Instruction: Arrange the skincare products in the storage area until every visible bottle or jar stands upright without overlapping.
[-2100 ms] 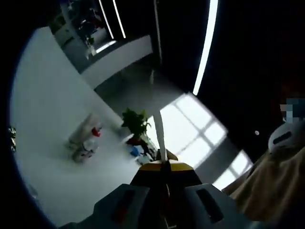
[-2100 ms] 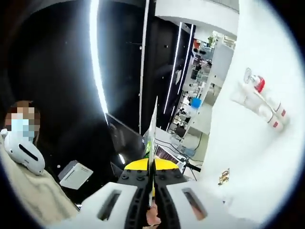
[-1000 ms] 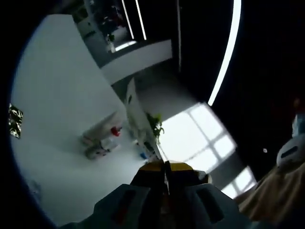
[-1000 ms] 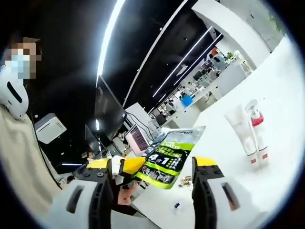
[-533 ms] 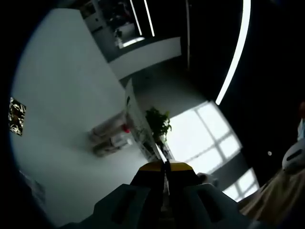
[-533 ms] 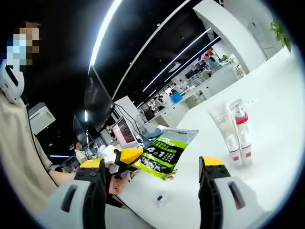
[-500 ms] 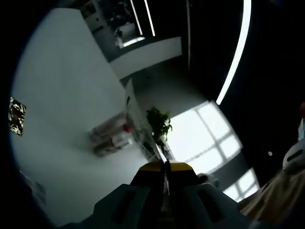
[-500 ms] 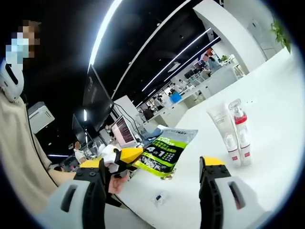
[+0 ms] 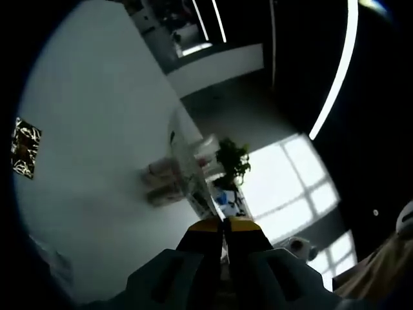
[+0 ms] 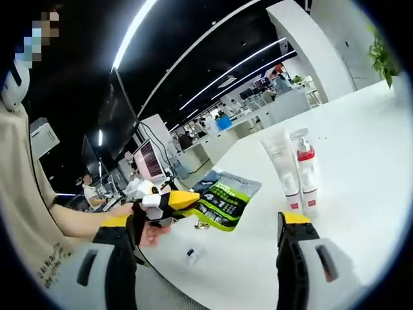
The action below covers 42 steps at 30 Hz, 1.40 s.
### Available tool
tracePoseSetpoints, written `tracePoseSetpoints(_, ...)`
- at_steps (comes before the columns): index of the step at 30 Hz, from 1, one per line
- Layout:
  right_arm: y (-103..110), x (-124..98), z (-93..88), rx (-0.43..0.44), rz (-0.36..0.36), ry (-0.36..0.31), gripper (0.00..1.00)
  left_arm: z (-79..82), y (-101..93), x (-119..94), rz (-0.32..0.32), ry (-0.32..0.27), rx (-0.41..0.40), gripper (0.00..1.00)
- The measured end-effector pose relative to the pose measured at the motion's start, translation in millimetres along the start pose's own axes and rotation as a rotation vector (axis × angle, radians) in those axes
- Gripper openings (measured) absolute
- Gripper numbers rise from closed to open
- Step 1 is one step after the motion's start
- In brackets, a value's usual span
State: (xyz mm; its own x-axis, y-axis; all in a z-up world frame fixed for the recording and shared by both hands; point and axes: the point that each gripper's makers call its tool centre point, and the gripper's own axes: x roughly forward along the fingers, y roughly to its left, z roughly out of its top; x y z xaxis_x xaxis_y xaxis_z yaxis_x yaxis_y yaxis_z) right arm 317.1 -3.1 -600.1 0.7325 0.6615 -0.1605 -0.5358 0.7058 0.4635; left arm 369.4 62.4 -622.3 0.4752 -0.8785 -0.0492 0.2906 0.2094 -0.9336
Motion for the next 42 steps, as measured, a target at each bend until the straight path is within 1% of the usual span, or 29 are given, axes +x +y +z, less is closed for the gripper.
tracePoseSetpoints(7,-15,-8,-4.1,-0.004,-0.054,0.007,0.96,-1.8,18.7,10,0.042,0.026,0.004,0.0)
tracePoseSetpoints(14,-25,-16,-5.7,0.002,-0.094,0.005,0.97,-3.6,40.2,18,0.086,0.041,0.002,0.0)
tracePoseSetpoints(23,-29,-23,-13.3,-0.001,-0.126,0.009,0.99,-9.5,62.0,22,0.138,0.053,-0.011,0.0)
tracePoseSetpoints(33,-32,-26,-17.3,0.005,-0.145,0.006,0.99,-15.3,75.6,26,0.174,0.069,-0.015,0.0)
tracePoseSetpoints(37,-33,-26,-20.5,0.006,-0.148,0.013,0.99,-15.5,84.2,26,0.203,0.07,-0.011,0.0)
tracePoseSetpoints(40,-34,-27,-20.7,0.009,-0.153,0.01,0.99,-16.1,96.9,24,0.251,0.076,0.007,0.0)
tracePoseSetpoints(42,-35,-27,-22.3,0.008,-0.159,0.015,0.99,-17.4,102.2,23,0.272,0.082,0.015,0.0)
